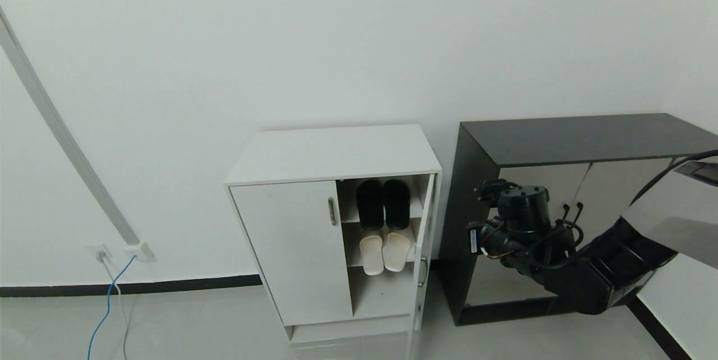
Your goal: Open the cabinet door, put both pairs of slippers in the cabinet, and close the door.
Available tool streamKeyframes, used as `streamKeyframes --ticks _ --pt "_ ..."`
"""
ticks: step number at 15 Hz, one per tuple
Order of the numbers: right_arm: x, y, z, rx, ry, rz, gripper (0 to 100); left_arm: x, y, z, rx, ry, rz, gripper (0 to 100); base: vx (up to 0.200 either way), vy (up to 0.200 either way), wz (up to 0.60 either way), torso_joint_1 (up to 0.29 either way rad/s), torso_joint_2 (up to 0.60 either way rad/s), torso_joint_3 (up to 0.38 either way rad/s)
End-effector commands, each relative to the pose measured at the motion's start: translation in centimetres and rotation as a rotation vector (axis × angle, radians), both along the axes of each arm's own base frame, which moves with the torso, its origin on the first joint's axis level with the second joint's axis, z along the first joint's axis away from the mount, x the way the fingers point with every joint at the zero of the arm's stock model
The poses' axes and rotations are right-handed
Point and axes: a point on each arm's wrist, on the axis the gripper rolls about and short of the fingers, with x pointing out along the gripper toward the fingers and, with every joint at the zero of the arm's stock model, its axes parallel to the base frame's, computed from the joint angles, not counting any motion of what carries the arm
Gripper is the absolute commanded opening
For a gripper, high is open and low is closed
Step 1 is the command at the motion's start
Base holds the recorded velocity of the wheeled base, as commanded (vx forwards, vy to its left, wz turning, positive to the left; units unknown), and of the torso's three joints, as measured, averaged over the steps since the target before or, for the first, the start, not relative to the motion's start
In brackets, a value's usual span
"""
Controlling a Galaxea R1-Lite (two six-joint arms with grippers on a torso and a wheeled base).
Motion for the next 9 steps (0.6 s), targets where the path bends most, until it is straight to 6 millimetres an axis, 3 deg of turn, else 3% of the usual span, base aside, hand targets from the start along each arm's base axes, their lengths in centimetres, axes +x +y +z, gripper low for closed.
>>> streamKeyframes --ticks 1,7,9 --pt "-0.4 0.1 0.2 0.013 -0.016 0.012 0 0.0 0.0 0.0 0.000 0.001 0.001 0 0.000 0.000 0.00 0.000 0.00 0.000" --pt "-2.3 1.0 -0.7 -0.047 -0.053 0.104 0 0.0 0.0 0.0 0.000 0.001 0.001 0 0.000 0.000 0.00 0.000 0.00 0.000" --pt "-2.7 1.2 -0.8 -0.046 -0.044 0.126 0 0.0 0.0 0.0 0.000 0.001 0.001 0 0.000 0.000 0.60 0.005 0.00 0.000"
